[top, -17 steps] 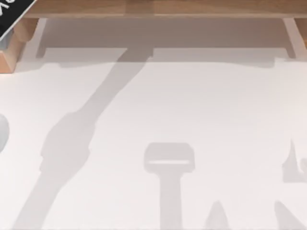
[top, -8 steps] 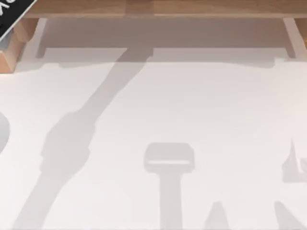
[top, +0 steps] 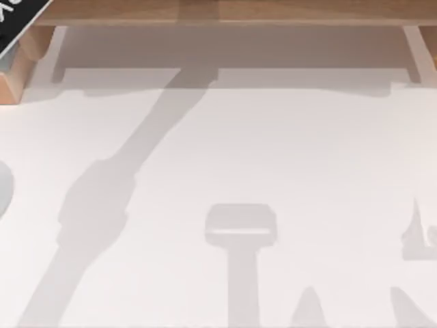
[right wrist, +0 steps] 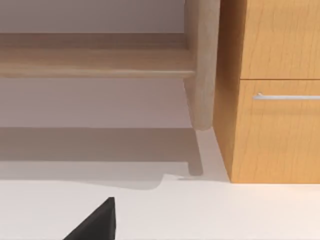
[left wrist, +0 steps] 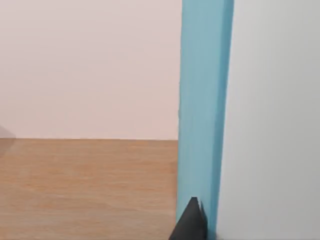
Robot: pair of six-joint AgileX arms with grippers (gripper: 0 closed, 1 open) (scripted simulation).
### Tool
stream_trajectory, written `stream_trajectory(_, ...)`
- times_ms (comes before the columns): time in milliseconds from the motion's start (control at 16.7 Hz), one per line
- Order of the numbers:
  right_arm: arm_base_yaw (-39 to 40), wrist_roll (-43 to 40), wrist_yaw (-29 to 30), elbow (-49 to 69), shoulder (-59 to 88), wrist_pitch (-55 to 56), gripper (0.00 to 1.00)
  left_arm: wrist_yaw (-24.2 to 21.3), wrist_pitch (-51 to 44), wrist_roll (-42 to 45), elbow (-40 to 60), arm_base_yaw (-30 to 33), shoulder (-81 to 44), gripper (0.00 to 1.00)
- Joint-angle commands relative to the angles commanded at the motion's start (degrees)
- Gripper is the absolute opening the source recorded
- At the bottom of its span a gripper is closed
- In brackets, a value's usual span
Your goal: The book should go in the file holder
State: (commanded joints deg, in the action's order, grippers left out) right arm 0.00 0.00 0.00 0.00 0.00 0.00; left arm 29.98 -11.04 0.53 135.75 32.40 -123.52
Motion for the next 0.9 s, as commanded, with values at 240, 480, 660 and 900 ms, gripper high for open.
stream_trajectory(240, 0.00, 0.00, 0.00, 0.00, 0.00, 0.00, 1.00, 0.00, 0.00, 0.00, 0.00, 0.00, 0.00, 0.00)
stream_trajectory(480, 0.00, 0.00, 0.00, 0.00, 0.00, 0.00, 1.00, 0.03, -0.18, 0.08, 0.22, 0.20, -0.12, 0.00)
stream_trajectory(660, 0.00, 0.00, 0.00, 0.00, 0.00, 0.00, 1.00, 0.06, -2.79, 0.07, 4.44, 0.25, -1.72, 0.00)
stream_trajectory(900, 0.00, 0.00, 0.00, 0.00, 0.00, 0.00, 1.00, 0.02, -6.43, 0.04, 10.11, 0.23, -3.66, 0.00)
